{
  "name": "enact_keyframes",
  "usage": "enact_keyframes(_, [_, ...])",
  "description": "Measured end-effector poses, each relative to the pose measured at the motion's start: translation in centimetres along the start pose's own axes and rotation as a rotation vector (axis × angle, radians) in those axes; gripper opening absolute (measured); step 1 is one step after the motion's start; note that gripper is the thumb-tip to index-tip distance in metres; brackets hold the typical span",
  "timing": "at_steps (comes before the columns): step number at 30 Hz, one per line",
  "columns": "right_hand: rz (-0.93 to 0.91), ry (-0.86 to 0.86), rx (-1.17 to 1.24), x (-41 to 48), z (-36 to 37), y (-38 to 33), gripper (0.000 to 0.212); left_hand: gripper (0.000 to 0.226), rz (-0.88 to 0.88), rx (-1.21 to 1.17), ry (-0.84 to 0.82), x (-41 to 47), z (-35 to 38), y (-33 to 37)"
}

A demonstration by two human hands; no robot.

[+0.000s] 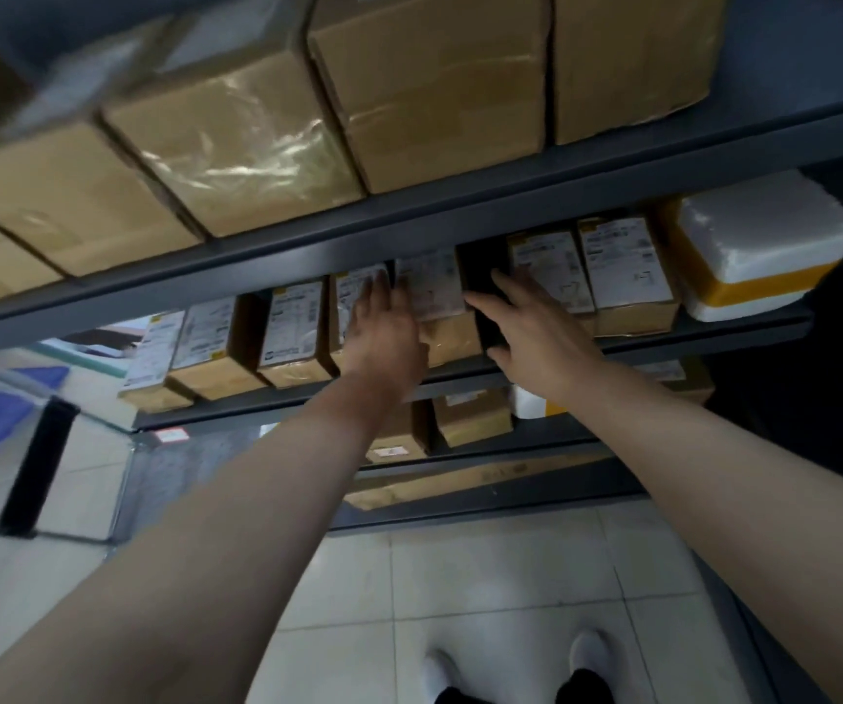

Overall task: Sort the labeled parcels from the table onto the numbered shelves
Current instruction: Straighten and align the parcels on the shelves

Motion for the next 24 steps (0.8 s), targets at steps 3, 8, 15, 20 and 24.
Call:
enact_keyframes(3, [0.041,-0.059,-0.053,1.8,0.4,-2.3,0.081,0.094,-0.116,0.18,-0.157,0.9,0.5,-4.1])
enact_keyframes(8, [0.131,-0.102,-0.093,4.8,2.2,-5.6,0.078,0.09,-0.062,0.334,-0.286,2.3,2.4,-7.7])
enact_keyframes(15, [0.255,0.059,-0.141,5.2,2.1,-5.4,0.059,0.075,0.027,0.277,-0.215,3.0,3.1,-7.1])
enact_keyframes(20, [0.315,0.079,-0.206,4.0,1.5,-4.1,0.058,0.072,0.054,0.252,-0.181,3.2,3.0,-5.2])
enact_keyframes(24, [0.329,0.093,-0.222,3.2,1.3,-3.0,0.059,0.071,0.077,0.242,-0.171,3.2,2.9,-3.7])
Point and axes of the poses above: each hand's wrist, its own x-axis towards the middle knuckle, its own z-axis out of the palm, y = z × x, the point moved 4 cm from there along x, towards the middle knuckle, and after that the axes turned 13 degrees about -y, right-handed, at the moved point
